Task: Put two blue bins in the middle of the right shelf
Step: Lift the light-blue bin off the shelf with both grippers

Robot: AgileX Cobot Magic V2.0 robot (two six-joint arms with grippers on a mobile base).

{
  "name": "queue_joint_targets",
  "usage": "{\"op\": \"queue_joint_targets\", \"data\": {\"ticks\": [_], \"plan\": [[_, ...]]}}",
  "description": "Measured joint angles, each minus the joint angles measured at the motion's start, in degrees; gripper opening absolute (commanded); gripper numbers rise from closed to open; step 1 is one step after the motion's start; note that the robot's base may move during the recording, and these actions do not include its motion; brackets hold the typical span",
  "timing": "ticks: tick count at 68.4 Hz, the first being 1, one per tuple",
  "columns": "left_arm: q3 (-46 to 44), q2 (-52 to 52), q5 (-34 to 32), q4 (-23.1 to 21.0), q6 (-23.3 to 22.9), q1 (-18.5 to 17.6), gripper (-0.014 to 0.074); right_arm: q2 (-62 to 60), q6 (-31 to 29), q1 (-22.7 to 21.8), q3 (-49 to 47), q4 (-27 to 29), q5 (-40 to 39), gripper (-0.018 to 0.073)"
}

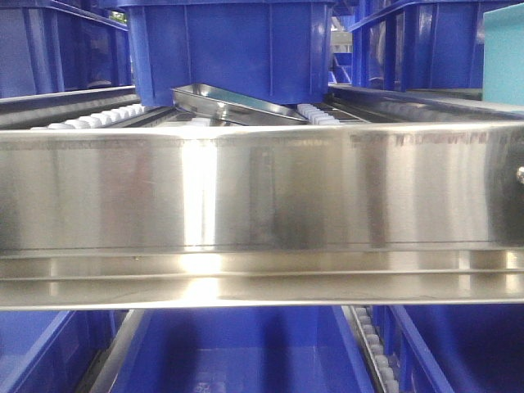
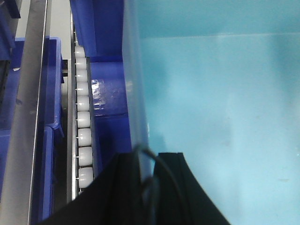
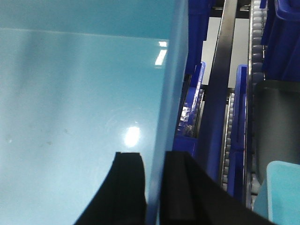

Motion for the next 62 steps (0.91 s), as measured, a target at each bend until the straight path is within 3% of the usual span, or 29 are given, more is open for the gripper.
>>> {"op": "queue_joint_targets", "data": {"ticks": [62], "plan": [[0.0,0.0,-0.4,0.1,0.0,0.0,-0.0111,0.0,0.0,0.0,0.0,0.0,-0.4,-0.0151]]}}
